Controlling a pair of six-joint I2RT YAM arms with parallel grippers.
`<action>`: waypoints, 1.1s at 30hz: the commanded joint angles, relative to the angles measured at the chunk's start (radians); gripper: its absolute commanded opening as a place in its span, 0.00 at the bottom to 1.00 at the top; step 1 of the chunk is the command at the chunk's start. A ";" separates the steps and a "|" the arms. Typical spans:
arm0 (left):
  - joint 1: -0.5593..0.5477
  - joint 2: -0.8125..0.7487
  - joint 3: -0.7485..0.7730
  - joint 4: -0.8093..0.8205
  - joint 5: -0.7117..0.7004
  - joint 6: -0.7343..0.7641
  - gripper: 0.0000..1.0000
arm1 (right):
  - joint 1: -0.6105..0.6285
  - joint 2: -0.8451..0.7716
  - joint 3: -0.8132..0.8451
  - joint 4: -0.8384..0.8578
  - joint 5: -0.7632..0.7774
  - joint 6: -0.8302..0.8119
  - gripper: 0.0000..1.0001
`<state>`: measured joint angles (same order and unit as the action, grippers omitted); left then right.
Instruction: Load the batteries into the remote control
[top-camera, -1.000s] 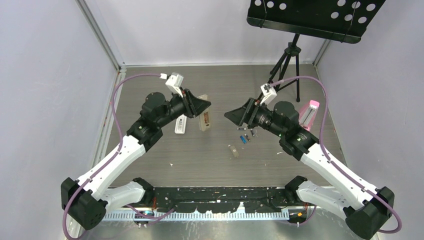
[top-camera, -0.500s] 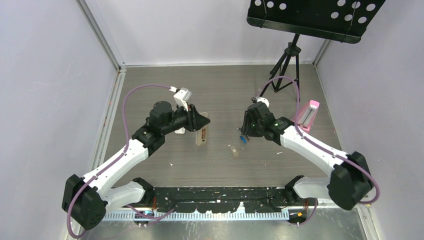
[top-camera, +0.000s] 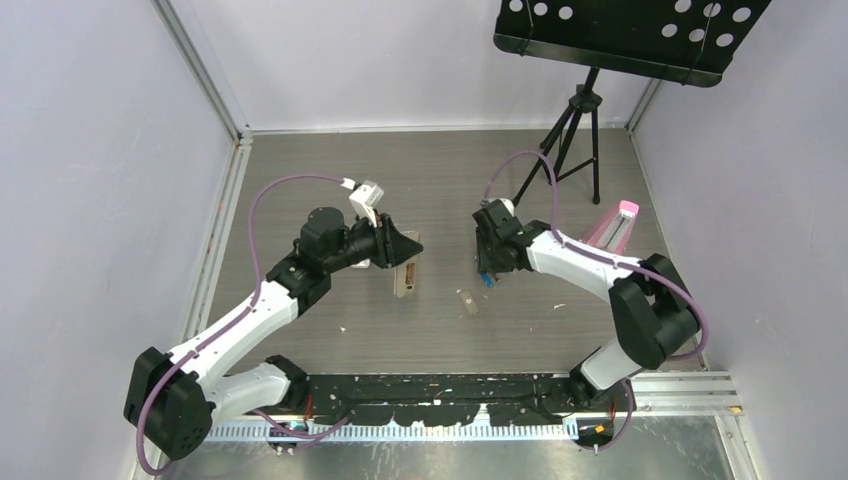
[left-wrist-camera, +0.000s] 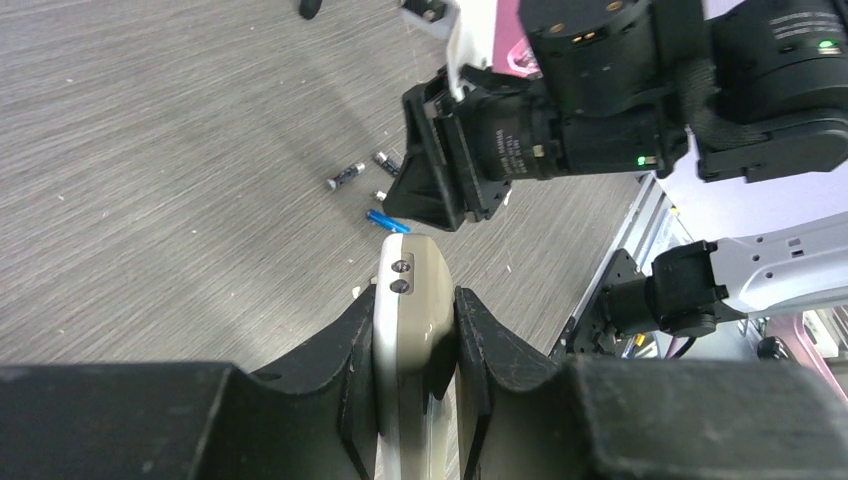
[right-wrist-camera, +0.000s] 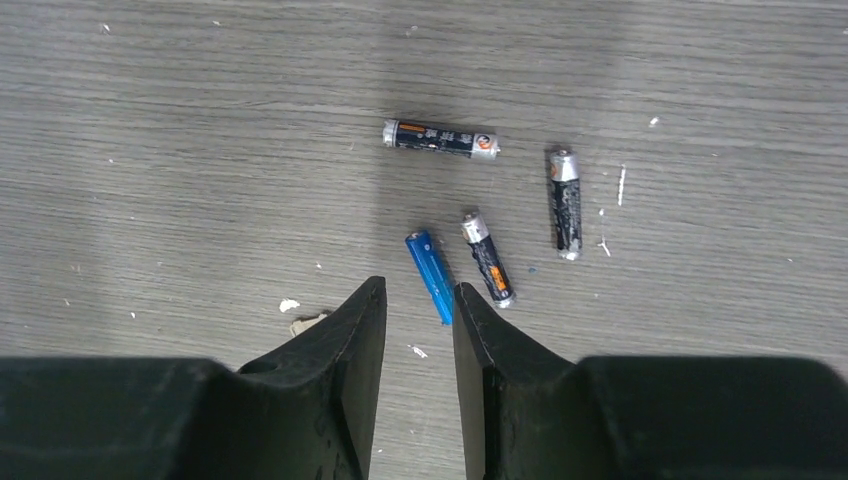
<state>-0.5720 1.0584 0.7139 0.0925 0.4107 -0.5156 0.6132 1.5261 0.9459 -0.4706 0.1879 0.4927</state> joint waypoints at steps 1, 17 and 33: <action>0.000 -0.009 0.000 0.100 0.035 -0.003 0.00 | 0.014 0.041 0.059 0.025 -0.035 -0.059 0.35; 0.000 -0.010 0.007 0.095 0.047 0.000 0.00 | 0.020 0.183 0.105 -0.023 0.008 -0.107 0.32; 0.000 -0.011 0.017 0.077 0.017 -0.017 0.00 | 0.037 0.142 0.074 0.011 0.029 -0.097 0.10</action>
<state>-0.5720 1.0584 0.7136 0.1226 0.4381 -0.5171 0.6331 1.7214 1.0283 -0.4992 0.1745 0.3950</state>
